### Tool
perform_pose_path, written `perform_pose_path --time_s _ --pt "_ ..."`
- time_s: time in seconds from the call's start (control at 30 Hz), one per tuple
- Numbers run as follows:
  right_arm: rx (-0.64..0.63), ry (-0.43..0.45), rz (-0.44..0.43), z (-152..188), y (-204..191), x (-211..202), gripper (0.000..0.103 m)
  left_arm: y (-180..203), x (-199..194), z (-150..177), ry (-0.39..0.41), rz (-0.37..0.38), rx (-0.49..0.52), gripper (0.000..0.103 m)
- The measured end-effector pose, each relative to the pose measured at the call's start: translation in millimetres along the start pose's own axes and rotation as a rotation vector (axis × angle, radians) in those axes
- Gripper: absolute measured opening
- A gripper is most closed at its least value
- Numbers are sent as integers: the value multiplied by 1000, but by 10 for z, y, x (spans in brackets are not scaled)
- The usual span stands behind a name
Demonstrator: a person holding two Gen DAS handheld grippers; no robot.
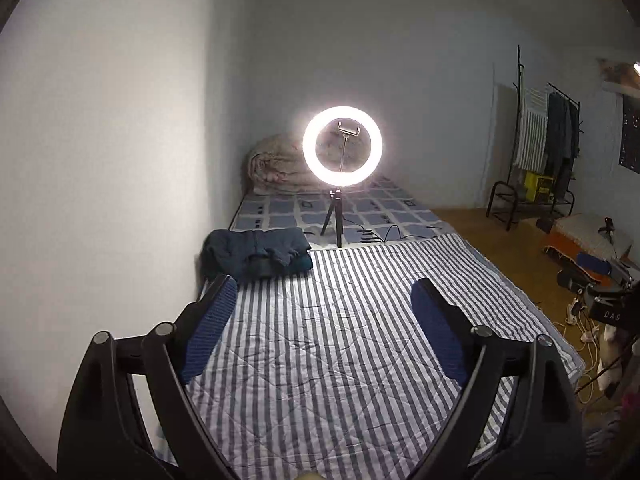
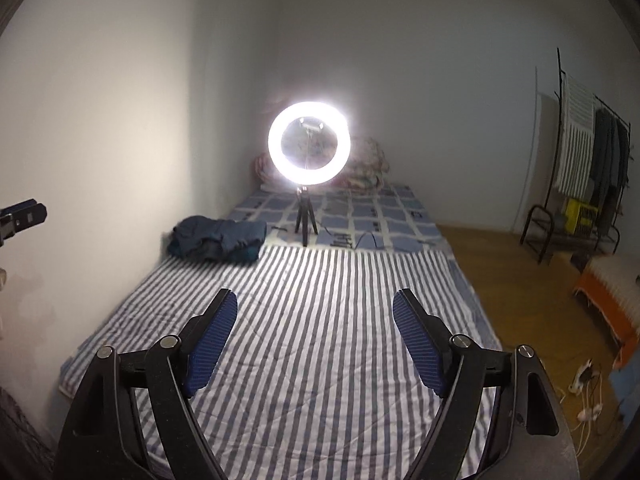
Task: Fold large clothes
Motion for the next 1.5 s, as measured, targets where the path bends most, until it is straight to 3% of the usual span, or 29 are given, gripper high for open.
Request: perform_pose_path --time_s 0.07,0.27,0.5,0.77,1.0,1.5 --pt "16 -6 9 72 45 73 81 73 60 57 10 -6 -11 102" --pt "60 10 27 243 148 176 83 285 312 193 -7 -37 36 103" --pt "82 6 33 387 211 369 85 288 596 462 -61 -78 20 103" --pt "54 -66 0 590 101 641 85 261 860 717 -124 -133 23 103" --pt "-11 -93 -12 680 -91 730 85 219 930 748 -145 -137 16 103" --pt "20 -104 -21 691 -33 773 85 222 902 730 -140 -144 20 103"
Point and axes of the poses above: each gripper's, at about its wrist camera, not at the fingertips, and x roughly the way its jaws point, y to its right, z to its underside, the point moved 5 cm from there along x, roughly the way its jaws point, and after that the axes turned 9 degrees about -z, right-handed, at the moved point
